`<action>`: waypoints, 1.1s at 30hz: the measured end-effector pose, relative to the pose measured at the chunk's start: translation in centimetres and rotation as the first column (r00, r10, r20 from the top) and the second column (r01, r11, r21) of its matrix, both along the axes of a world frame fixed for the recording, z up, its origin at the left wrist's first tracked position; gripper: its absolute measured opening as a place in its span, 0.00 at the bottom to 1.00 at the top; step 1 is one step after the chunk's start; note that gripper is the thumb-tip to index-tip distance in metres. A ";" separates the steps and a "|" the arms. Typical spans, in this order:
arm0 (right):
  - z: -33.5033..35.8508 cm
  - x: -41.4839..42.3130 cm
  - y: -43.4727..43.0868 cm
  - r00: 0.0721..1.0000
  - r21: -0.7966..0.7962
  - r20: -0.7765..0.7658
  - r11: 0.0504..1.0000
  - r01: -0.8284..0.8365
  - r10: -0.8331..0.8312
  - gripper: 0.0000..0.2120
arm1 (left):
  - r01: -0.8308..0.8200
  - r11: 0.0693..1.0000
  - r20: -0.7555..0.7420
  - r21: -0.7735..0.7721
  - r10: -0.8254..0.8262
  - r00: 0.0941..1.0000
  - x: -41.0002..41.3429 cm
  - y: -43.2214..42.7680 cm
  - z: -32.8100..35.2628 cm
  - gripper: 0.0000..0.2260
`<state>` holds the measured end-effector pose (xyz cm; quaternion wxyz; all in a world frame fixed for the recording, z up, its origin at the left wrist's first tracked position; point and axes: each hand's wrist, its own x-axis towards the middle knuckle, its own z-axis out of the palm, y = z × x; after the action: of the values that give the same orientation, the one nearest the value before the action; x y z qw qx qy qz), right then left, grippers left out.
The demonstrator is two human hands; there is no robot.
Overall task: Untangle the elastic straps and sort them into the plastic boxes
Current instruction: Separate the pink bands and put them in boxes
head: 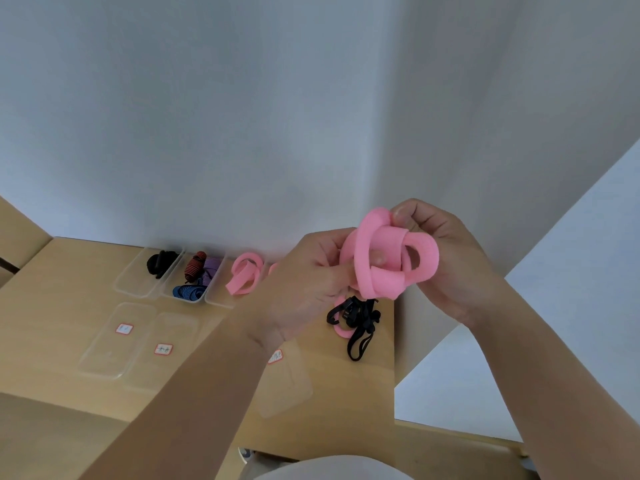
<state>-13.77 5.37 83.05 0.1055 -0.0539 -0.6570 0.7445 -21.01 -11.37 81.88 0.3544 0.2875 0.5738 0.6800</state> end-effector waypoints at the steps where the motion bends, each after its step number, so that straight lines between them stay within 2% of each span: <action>1: -0.2 0.0 0.0 1.000 -0.018 0.013 1.000 -0.014 0.014 0.08 | 0.001 1.000 -0.008 -0.001 -0.001 1.000 0.0 -0.1 -0.1 0.14; 4: -0.5 0.2 -0.4 0.999 -0.073 0.030 0.997 -0.023 0.025 0.11 | -0.005 1.000 -0.020 -0.010 0.005 1.000 0.1 -0.2 -0.4 0.11; 7: -0.7 0.2 -0.8 0.999 -0.115 0.028 0.993 -0.023 0.026 0.09 | -0.011 1.000 0.022 0.010 0.011 1.000 0.3 -0.2 -0.7 0.10; 10: -1.0 0.1 -0.9 0.999 -0.085 0.021 0.996 0.027 -0.025 0.06 | -0.022 0.998 0.112 0.052 0.016 0.994 0.4 -0.1 -0.9 0.10; 14: -1.5 -0.1 -0.4 0.992 0.027 0.006 0.991 0.129 -0.130 0.10 | -0.081 0.997 0.131 0.006 0.080 0.988 0.5 -0.1 -1.5 0.15; 16: -1.6 0.1 0.1 0.997 -0.008 0.018 0.997 0.080 -0.080 0.08 | -0.098 0.995 0.151 -0.001 0.097 0.984 0.5 -0.2 -1.7 0.14; 19: -1.4 0.6 0.8 0.997 -0.074 0.075 0.997 -0.032 0.038 0.23 | -0.147 0.988 0.119 -0.049 0.151 0.981 0.2 -0.3 -2.0 0.10; 21: -1.5 0.7 0.6 0.995 -0.036 0.082 0.998 -0.049 0.052 0.20 | -0.161 0.982 0.072 -0.096 0.168 0.983 0.0 -0.3 -2.3 0.09; 23: -1.7 0.5 0.0 0.996 0.007 0.092 1.000 0.023 -0.024 0.13 | -0.145 0.985 0.063 -0.094 0.151 0.987 0.1 -0.4 -2.7 0.08; 26: -2.4 0.2 -0.4 0.987 0.022 0.093 0.991 0.129 -0.131 0.10 | -0.148 0.988 0.206 -0.042 0.154 0.966 0.1 -0.4 -3.1 0.13; 29: -3.4 -0.5 -1.2 0.963 0.107 0.072 0.962 0.251 -0.259 0.04 | -0.196 0.981 0.394 -0.010 0.184 0.901 -0.3 -0.6 -3.4 0.09; 30: -3.9 -0.8 -1.6 0.951 0.150 0.060 0.945 0.291 -0.302 0.04 | -0.207 0.978 0.405 -0.009 0.193 0.894 -0.3 -0.7 -3.5 0.09; 33: -5.0 -1.8 -3.0 0.928 0.206 0.056 0.914 0.349 -0.368 0.03 | -0.253 0.966 0.266 -0.049 0.257 0.929 -0.3 -1.1 -4.5 0.15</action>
<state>-15.54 2.40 78.01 0.2140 -0.1981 -0.7090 0.6421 -21.27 -12.44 77.39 0.3400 0.1127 0.5574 0.7490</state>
